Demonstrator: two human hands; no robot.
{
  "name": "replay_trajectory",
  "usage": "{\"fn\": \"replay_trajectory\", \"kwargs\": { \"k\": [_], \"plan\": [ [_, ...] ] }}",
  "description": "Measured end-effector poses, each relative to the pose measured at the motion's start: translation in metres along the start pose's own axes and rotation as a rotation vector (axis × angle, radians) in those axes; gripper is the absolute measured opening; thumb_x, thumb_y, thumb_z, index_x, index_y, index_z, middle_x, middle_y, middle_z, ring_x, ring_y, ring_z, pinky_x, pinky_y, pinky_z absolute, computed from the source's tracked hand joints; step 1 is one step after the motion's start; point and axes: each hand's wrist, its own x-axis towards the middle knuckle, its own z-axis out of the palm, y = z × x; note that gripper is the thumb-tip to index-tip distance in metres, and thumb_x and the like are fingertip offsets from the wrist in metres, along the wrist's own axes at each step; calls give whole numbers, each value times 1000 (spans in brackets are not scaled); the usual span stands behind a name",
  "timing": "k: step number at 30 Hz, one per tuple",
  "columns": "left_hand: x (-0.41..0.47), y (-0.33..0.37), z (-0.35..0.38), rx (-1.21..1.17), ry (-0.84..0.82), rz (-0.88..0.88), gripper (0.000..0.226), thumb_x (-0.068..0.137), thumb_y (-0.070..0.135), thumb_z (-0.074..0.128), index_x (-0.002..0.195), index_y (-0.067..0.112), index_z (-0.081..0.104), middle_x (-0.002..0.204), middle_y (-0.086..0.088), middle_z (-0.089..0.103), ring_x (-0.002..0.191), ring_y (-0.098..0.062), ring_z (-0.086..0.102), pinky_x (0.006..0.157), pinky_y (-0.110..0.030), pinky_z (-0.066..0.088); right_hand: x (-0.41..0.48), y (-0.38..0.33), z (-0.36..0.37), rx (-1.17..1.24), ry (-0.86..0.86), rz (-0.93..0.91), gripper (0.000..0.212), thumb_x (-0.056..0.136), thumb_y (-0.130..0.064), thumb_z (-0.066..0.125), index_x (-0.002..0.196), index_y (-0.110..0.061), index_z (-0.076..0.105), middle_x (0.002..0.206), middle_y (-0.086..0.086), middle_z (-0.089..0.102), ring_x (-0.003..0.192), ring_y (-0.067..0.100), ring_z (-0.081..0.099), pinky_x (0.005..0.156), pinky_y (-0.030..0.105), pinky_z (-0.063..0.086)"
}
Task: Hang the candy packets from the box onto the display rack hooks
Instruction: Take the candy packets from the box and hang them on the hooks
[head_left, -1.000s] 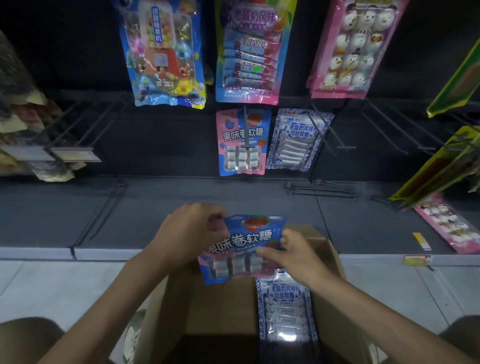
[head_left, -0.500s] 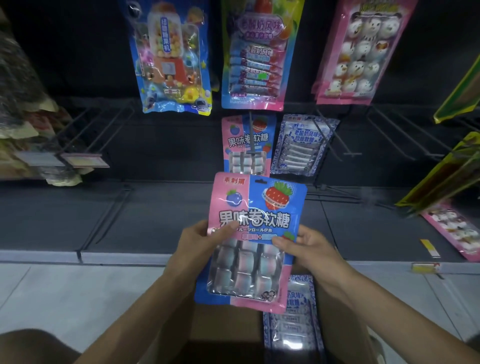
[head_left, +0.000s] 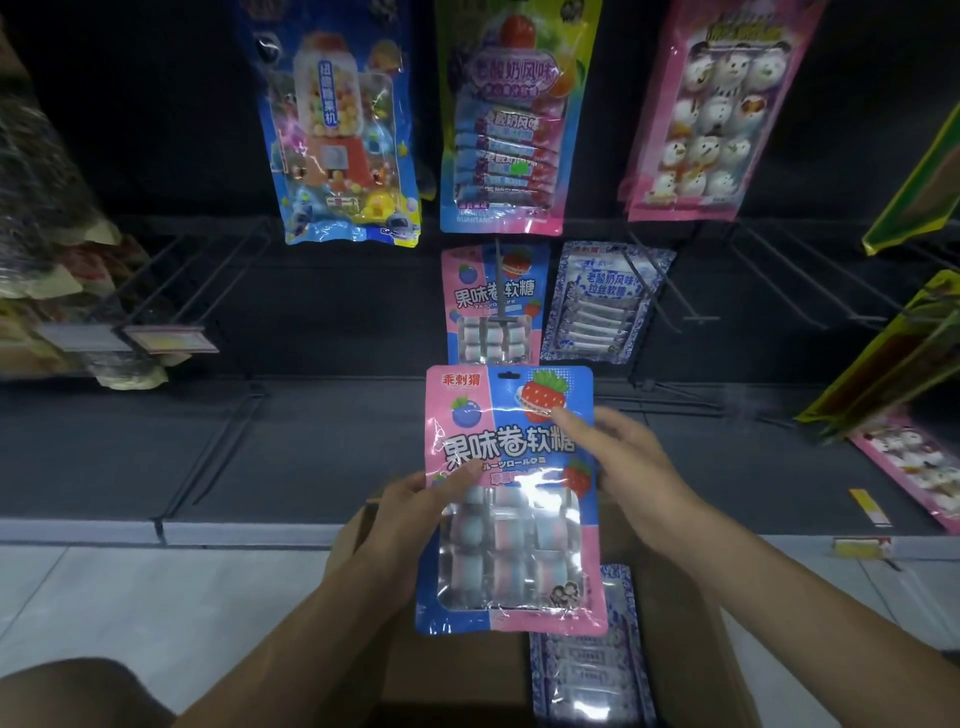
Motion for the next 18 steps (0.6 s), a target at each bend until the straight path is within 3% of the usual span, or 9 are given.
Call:
{"fn": "replay_trajectory", "kwargs": {
  "k": [3, 7, 8, 11, 15, 18],
  "plan": [
    [7, -3, -2, 92, -2, -4, 27, 92, 25, 77, 107, 2, 78, 102, -15, 80, 84, -29, 79, 65, -31, 60, 17, -8, 2, 75, 55, 16, 28, 93, -35, 78, 111, -15, 77, 108, 5, 81, 103, 27, 77, 98, 48, 59],
    [14, 1, -5, 164, -41, -52, 31, 85, 26, 84, 106, 4, 80, 104, -16, 80, 91, -36, 79, 86, -48, 62, 26, -11, 16, 163, 47, 94, 23, 96, -25, 75, 111, -7, 76, 104, 18, 80, 87, 34, 79, 78, 50, 66],
    [17, 4, -6, 164, -33, -51, 30, 85, 27, 84, 105, 4, 80, 101, -14, 80, 87, -32, 79, 83, -45, 63, 28, -11, 19, 168, 56, 98, 23, 95, -25, 76, 111, -7, 77, 103, 18, 80, 89, 36, 79, 79, 51, 66],
    [22, 23, -5, 135, 49, 26, 20, 89, 19, 81, 98, 2, 77, 74, -5, 78, 56, -15, 72, 52, -24, 56, 35, -16, 27, 199, 61, 88, 27, 95, -26, 78, 114, -6, 77, 101, 17, 81, 96, 38, 78, 84, 52, 65],
    [35, 51, -1, 125, 60, 205, 21, 91, 18, 79, 107, 4, 78, 97, -11, 81, 73, -17, 78, 59, -24, 59, 42, -29, 29, 221, 44, 45, 28, 97, -26, 75, 117, -6, 76, 102, 14, 81, 93, 32, 79, 75, 42, 66],
    [46, 69, 3, 130, 62, 273, 21, 95, 19, 75, 108, 3, 77, 92, -11, 81, 70, -15, 75, 58, -22, 57, 46, -33, 30, 188, 50, 30, 25, 97, -27, 75, 113, -8, 77, 99, 12, 82, 90, 31, 80, 76, 43, 67]
  ]
}}
